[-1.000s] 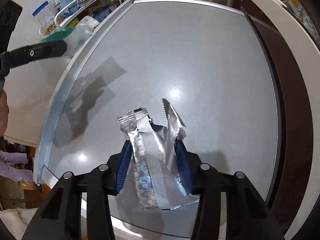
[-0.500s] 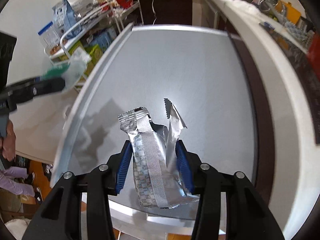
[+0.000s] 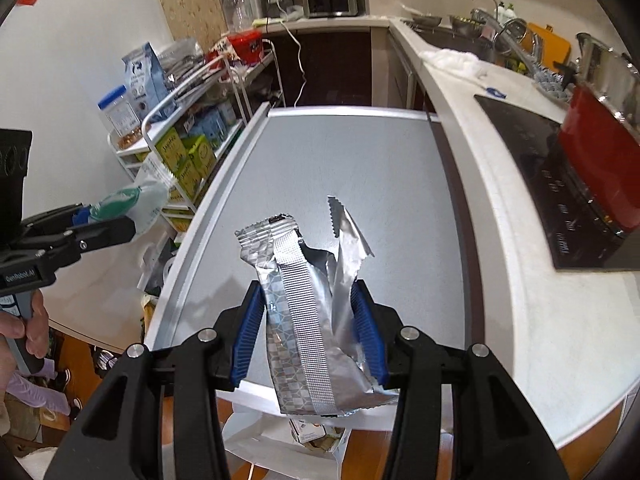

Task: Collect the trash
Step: 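Lift and carry the snack packet and silver wrappers in both tools over the paper bag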

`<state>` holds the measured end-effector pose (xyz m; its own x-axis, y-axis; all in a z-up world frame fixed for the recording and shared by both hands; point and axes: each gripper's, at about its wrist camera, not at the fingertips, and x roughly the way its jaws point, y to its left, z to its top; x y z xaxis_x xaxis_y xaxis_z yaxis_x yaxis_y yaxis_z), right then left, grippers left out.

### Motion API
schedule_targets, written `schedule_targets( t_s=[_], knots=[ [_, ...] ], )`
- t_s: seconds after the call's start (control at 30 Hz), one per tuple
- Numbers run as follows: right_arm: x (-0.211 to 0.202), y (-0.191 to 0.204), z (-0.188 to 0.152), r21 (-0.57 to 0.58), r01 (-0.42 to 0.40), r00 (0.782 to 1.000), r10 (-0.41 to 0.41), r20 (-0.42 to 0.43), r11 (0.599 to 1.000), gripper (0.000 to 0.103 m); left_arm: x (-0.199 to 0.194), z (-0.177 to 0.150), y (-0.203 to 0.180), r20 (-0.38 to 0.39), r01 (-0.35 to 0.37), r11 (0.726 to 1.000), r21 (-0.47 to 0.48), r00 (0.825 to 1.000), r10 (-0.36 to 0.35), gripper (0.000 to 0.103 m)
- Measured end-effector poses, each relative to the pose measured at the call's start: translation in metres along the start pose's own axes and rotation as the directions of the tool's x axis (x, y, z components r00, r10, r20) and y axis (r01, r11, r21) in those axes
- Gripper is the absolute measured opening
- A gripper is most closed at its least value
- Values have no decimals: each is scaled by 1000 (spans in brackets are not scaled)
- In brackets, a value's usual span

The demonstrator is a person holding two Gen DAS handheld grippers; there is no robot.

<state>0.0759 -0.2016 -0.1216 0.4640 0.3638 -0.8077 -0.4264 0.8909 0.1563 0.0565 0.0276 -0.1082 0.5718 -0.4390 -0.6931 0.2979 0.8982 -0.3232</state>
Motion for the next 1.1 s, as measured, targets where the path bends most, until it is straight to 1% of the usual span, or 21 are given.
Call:
schedule_targets(
  t_s=[0.2,0.33,0.47,0.57,0.63,0.77,0.87,0.93,1.0,1.07,1.1],
  knots=[
    [-33,5,-10,-9,-5,999,5,44,1000,45,-16,-10,-20,7,-10,1000,29,1000,10,48],
    [-48,7,-23,-13,-21,999,22,49,1000,45,-26,-21,-33,-1,-11,999,51,1000,11,48],
    [-57,10,-43,-12,-42,999,42,26,999,45,-34,-37,-44,-26,-3,997,74,1000,5,48],
    [-59,12,-61,-6,-54,999,54,-7,999,45,-35,-55,-55,-70,3,995,103,998,5,48],
    [-55,13,-77,2,-62,997,62,-47,998,45,-32,-70,-62,-108,6,992,125,994,7,48],
    [-40,14,-109,29,-74,988,78,-137,997,45,-22,-103,-70,-191,35,990,140,982,-7,48],
    [-22,16,-134,52,-82,974,91,-206,995,45,-7,-127,-71,-265,55,990,130,964,-19,48],
    [-9,18,-148,61,-81,965,94,-246,995,45,6,-144,-71,-314,61,990,131,949,-17,48],
    [5,19,-161,66,-85,955,100,-279,994,45,16,-154,-69,-343,68,990,125,939,-21,48],
    [19,20,-171,79,-90,942,111,-316,993,45,29,-167,-68,-375,60,989,139,927,-4,48],
    [27,20,-176,84,-93,938,116,-328,992,45,34,-171,-67,-382,60,988,142,924,-1,48]
  ],
)
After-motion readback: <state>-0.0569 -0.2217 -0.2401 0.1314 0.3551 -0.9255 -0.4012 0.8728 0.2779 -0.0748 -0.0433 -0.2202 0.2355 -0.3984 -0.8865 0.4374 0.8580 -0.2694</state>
